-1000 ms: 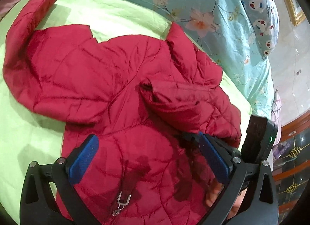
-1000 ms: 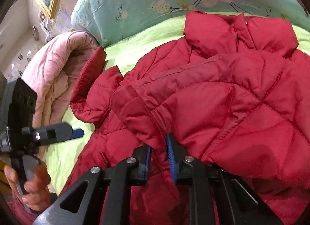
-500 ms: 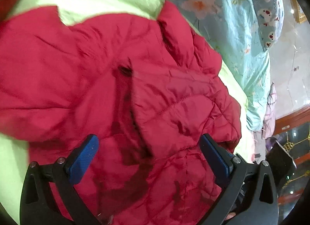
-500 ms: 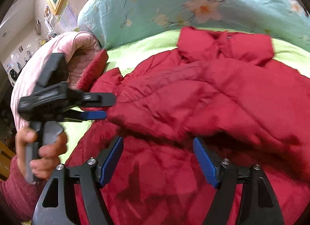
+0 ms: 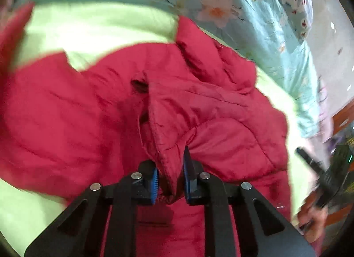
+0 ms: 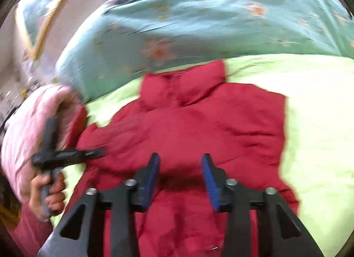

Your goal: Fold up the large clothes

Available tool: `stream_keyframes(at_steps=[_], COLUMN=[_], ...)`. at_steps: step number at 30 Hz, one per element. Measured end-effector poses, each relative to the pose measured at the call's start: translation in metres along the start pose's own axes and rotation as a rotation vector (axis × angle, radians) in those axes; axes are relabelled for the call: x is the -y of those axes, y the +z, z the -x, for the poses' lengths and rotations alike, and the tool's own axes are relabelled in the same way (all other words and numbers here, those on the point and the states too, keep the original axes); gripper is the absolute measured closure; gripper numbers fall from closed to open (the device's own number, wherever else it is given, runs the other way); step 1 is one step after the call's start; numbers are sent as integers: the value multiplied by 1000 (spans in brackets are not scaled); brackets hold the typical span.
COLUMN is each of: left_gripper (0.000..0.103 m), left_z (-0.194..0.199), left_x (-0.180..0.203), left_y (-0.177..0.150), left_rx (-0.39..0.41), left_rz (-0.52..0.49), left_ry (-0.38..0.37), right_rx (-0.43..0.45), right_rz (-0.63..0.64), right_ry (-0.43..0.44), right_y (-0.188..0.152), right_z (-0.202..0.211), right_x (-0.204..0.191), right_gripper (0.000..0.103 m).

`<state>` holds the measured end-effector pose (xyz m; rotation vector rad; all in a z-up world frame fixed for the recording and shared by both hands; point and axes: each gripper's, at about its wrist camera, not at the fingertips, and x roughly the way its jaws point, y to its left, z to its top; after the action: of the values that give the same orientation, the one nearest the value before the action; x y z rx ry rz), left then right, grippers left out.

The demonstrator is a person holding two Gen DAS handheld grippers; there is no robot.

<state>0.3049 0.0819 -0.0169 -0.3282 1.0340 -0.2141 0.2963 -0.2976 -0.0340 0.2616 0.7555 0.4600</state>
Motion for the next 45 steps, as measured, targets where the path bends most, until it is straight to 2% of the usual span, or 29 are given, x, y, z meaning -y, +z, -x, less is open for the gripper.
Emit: stream_keyframes(at_steps=[3,6,8,9,12,18,22,25,26,27,28,29,30,32,34,35,37,39,42,45], left_gripper=[88,87,85,84,80,77,70,68,67,62,57,45,43,43,43,43,43,43,43,43], left_z=[-8,-20,-27,-29,-37,-35,-26,-10,1,11,21,30,38,52,53,51,48,49,49,52], left_x=[-2,-3,-5,-8,-14,-16,-14,-8,-3,1,4,6,9,13,21,25,28,19,-9,-47], left_y=[-1,-4,-5,-6,-8,-11,-14,-19,-20,-21,-22,-21,-21,-18,-16,-15,-12,-5,15,31], left_rx=[-31,-57,-59,-61,-65,-51,-32,-18,8,36,63,91,124,167,162,149,150,167,166,167], left_rz=[-87,-134,-140,-137,-131,-109,-109,-114,-122,-133,-141,-139,-133,-111,-112,-120,-113,-100,-53,6], left_ry=[103,136,132,129,124,106,135,173,189,205,229,249,258,203,98,71,99,140,232,317], right_rx=[-24,-78,-129,-159,-170,-173,-179,-173,-160,-140,-118,-100,-74,-47,-45,-53,-65,-80,-87,-98], right_rz=[-40,-8,9,12,3,12,12,4,6,10,8,5,10,32,34,35,39,37,67,89], right_ry=[-57,-121,-191,-203,-217,-221,-226,-222,-228,-224,-208,-189,-168,-152,-113,-107,-114,-82,-59,-30], right_y=[11,15,11,7,1,2,1,0,2,3,4,5,6,7,8,8,8,6,1,-6], right_z=[-17,-45,-66,-76,-88,-91,-89,-85,-81,-74,-67,-60,-51,-41,-39,-41,-45,-45,-40,-35], right_x=[20,25,30,34,48,51,47,48,45,41,36,33,26,16,10,9,5,2,-9,-19], right_gripper=[70,70,74,75,85,86,86,86,85,78,78,79,78,78,79,79,78,78,77,70])
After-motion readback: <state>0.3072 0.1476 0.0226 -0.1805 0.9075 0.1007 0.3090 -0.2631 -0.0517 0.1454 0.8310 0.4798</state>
